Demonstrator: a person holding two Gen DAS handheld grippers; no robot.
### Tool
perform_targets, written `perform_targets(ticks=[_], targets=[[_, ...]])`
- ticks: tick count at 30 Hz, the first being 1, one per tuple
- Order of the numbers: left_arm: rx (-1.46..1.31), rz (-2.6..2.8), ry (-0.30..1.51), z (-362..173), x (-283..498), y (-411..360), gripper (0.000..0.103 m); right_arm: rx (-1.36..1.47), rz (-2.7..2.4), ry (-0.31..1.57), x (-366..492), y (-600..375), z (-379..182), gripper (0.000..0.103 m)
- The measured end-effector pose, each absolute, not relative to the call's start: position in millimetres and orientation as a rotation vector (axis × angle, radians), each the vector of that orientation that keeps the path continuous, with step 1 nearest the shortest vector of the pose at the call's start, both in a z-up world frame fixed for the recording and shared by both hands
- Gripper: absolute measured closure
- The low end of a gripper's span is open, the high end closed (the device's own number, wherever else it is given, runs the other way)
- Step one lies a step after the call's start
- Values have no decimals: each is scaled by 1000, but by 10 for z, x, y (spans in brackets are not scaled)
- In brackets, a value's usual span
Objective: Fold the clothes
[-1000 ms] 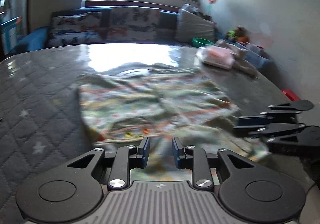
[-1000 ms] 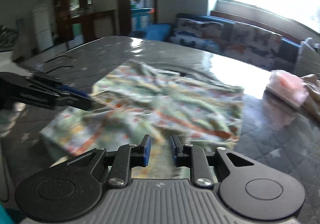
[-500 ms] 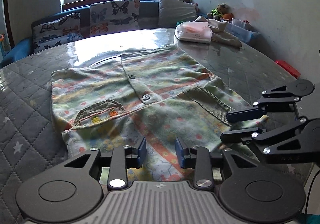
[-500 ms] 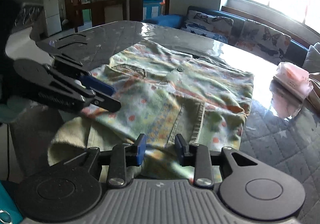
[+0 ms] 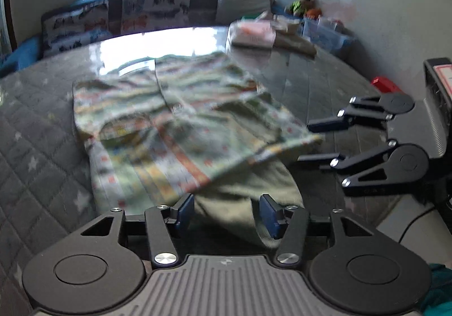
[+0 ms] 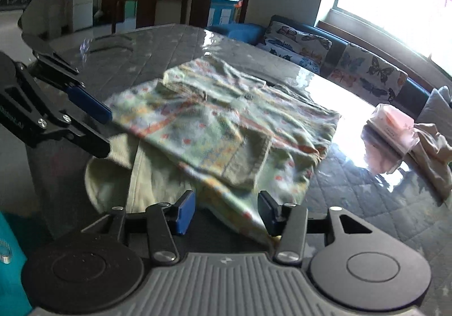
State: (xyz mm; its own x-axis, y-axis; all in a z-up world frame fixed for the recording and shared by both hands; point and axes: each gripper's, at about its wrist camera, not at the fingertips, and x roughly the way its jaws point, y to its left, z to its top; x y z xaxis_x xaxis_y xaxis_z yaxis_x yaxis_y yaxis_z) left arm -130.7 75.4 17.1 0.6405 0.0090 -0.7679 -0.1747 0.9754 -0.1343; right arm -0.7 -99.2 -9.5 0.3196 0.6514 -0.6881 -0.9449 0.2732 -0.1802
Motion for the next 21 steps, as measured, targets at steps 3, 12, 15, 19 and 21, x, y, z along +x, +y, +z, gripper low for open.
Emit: perform_targets(ticks=[3, 12, 15, 19, 21], targets=[[-250, 107, 910, 112, -1293, 744, 47, -678, 1146, 542, -38, -1061, -130, 47], [-292, 116, 969, 28, -1203, 734, 47, -706, 1152, 519, -114, -1133, -193, 32], [-299, 113, 975, 16, -1185, 729, 47, -715, 1152, 510, -132, -1143, -215, 27], [-307, 118, 993, -12, -1157, 725, 47, -717, 1154, 517, -140, -1151, -249, 24], [-303, 118, 998, -19, -1145, 714, 47, -715, 1153, 522, -143, -1157, -264, 20]])
